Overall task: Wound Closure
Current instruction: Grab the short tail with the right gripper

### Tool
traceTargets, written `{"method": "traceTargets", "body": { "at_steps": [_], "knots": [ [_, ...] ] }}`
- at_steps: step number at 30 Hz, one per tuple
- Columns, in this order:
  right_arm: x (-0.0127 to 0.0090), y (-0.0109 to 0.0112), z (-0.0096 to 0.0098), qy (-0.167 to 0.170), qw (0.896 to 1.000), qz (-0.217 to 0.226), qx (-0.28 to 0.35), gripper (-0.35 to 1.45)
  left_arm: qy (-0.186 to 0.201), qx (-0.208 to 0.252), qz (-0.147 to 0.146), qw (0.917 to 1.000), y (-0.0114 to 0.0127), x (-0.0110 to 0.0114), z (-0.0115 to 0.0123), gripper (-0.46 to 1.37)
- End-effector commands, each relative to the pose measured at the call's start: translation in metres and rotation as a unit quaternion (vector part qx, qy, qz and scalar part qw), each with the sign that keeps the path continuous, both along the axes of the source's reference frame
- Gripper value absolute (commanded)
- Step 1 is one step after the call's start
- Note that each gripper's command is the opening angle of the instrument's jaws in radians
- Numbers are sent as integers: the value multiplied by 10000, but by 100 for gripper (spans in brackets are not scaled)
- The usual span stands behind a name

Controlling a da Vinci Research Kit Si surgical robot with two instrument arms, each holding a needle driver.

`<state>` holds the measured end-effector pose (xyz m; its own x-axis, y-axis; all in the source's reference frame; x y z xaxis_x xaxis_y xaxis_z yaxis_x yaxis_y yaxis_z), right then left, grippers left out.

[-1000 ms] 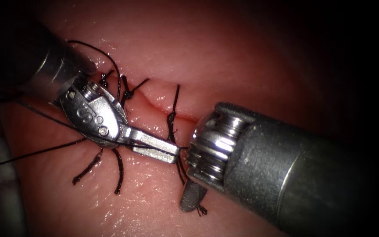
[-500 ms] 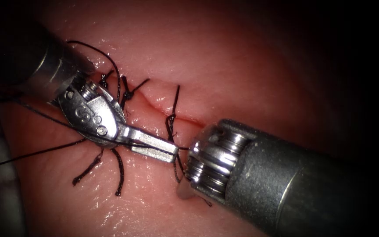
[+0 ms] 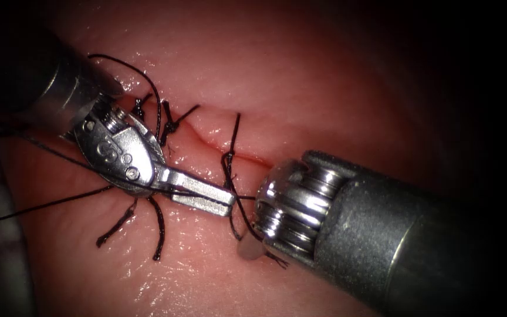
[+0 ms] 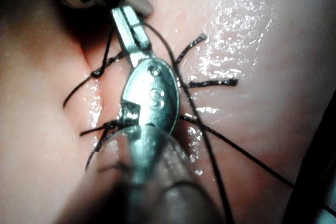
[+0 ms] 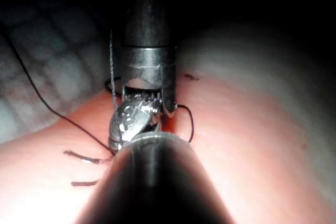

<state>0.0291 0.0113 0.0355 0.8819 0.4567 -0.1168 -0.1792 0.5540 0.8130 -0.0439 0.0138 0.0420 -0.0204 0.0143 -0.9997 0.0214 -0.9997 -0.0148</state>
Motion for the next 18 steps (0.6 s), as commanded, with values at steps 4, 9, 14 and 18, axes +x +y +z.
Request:
{"method": "traceTargets", "body": {
  "at_steps": [4,9,14,18],
  "knots": [
    [-3,12,2,502,9977,-238,-389,-35,3,-3,0,10000,-1,-1,1,-35],
    [-7,26,4,1010,9931,-397,-447,-35,4,-2,-1,10000,-2,0,0,-35],
    [-14,41,-1,1552,9852,-566,-464,-35,-4,0,13,10000,-2,3,0,-35],
    [-21,46,-5,1615,9847,-529,-394,-35,6,1,-4,10000,-1,8,-1,-35]
  ]
}}
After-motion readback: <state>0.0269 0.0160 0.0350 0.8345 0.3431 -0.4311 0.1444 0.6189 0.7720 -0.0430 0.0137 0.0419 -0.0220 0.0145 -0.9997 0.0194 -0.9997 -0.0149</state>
